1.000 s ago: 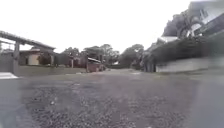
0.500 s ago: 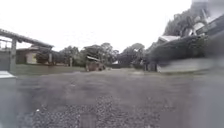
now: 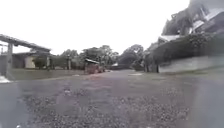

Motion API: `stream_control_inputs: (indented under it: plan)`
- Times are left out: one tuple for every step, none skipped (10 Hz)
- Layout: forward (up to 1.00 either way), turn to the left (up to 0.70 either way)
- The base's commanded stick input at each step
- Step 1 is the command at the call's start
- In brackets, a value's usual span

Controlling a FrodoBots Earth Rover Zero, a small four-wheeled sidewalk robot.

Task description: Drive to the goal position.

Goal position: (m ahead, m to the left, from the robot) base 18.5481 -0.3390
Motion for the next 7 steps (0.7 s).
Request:
stream_control_inputs:
  plan:
    - [0.7, -0.15]
    - [0.7, 0.0]
    - [0.7, 0.0]
    - [0.7, 0.0]
    - [0.7, 0.0]
    - [0.7, 0.0]
    - [0.7, 0.0]
